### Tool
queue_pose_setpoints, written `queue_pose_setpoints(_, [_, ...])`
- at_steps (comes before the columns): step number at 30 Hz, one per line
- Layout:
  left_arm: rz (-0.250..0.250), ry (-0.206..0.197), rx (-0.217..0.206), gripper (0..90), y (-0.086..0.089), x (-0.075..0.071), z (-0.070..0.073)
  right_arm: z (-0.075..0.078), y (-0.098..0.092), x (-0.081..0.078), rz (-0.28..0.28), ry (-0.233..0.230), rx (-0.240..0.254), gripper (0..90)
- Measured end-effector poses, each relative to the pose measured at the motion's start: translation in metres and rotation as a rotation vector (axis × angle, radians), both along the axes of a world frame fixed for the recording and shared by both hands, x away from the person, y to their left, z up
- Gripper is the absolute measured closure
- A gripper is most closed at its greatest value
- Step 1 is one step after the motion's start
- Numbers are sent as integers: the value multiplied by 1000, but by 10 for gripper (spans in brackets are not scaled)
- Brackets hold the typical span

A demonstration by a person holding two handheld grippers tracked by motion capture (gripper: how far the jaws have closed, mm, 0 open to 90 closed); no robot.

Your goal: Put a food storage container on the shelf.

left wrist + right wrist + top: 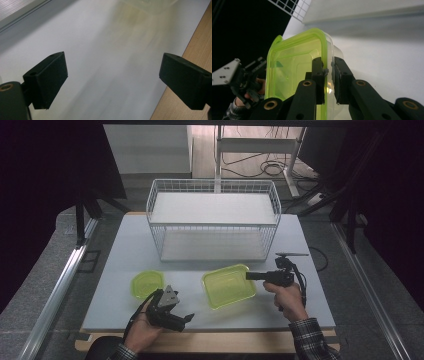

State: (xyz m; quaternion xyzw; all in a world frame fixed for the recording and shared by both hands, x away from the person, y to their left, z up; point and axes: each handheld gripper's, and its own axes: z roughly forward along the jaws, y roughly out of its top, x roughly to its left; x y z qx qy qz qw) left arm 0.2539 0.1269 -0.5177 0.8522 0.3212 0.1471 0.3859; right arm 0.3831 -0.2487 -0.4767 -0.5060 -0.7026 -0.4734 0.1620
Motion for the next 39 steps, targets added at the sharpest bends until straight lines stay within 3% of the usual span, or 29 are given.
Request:
queue_pose_setpoints(17, [-13, 9, -7, 75, -1, 0, 0, 40, -6, 10, -49, -48, 77, 798])
queue_pose_setpoints(39, [-25, 14, -3, 71, -1, 1, -1, 114, 7, 31, -80, -147, 95, 799])
